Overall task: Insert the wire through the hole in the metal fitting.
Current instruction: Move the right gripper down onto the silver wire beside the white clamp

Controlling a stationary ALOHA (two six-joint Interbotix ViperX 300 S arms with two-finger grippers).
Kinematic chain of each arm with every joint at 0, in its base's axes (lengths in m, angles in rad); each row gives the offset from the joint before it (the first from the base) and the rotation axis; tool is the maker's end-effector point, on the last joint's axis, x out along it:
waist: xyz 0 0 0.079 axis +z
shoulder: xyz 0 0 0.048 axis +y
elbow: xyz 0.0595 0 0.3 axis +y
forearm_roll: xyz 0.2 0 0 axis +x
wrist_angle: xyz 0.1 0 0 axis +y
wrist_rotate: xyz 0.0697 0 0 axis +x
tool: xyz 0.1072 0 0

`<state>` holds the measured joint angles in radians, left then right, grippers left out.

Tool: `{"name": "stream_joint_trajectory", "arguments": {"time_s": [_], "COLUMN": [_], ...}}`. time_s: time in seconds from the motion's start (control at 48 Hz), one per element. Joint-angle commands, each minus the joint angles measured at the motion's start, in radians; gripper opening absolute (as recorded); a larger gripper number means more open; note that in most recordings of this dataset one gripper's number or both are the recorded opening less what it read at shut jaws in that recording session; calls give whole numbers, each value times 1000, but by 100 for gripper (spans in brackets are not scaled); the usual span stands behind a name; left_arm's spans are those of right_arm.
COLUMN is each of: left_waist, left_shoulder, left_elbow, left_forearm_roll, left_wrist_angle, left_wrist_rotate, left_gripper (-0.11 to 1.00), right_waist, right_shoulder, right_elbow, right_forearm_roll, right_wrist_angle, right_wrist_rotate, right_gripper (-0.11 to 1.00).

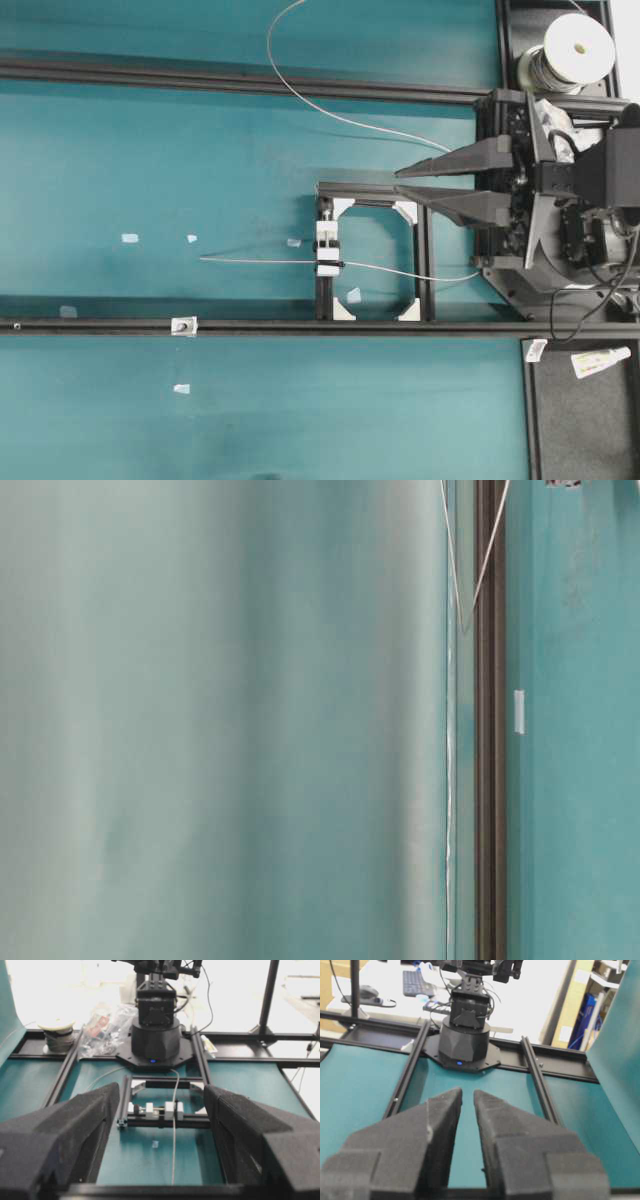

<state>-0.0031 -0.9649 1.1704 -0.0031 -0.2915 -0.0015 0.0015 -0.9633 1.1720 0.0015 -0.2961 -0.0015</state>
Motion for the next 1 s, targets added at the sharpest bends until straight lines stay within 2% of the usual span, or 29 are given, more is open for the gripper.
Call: {"name": "stream_joint_trajectory", "arguments": {"time_s": [0.0, 0.042, 0.104, 0.167, 0.229, 0.292, 0.375, 0.459, 0.542, 0.584, 0.834, 0.98], "left_waist": [5, 5, 5, 6, 5, 6, 6, 6, 8, 11, 20, 20], "left_shoulder": [25, 35, 58, 94, 123, 146, 167, 183, 199, 213, 351, 434], "left_elbow": [-21, -25, -29, -38, -44, -44, -35, -21, -3, 5, 18, 17], "left_forearm_roll": [-32, -32, -32, -32, -32, -32, -32, -32, -32, -32, -32, -32], "left_wrist_angle": [-14, -14, -14, -14, -14, -14, -14, -15, -31, -46, -141, -158], "left_wrist_rotate": [3, 5, 6, 6, 5, 5, 3, 3, 3, 3, 9, 23], "left_gripper": [24, 22, 9, 0, -2, 6, 22, 46, 69, 70, 69, 70], "right_waist": [-9, -9, -11, -12, -12, -12, -12, -12, -11, -12, -12, -12], "right_shoulder": [12, 26, 60, 98, 140, 179, 219, 255, 291, 311, 469, 566], "right_elbow": [-17, -23, -34, -52, -69, -83, -94, -98, -100, -101, -132, -173], "right_forearm_roll": [5, 12, 14, 14, 14, 14, 14, 14, 14, 12, 14, 14], "right_wrist_angle": [-2, 2, 11, 21, 28, 28, 29, 26, 20, 15, -3, 15], "right_wrist_rotate": [15, 25, 44, 64, 74, 77, 80, 80, 80, 80, 83, 91], "right_gripper": [24, 22, 9, 1, -2, -1, 9, 28, 52, 54, 53, 53]}}
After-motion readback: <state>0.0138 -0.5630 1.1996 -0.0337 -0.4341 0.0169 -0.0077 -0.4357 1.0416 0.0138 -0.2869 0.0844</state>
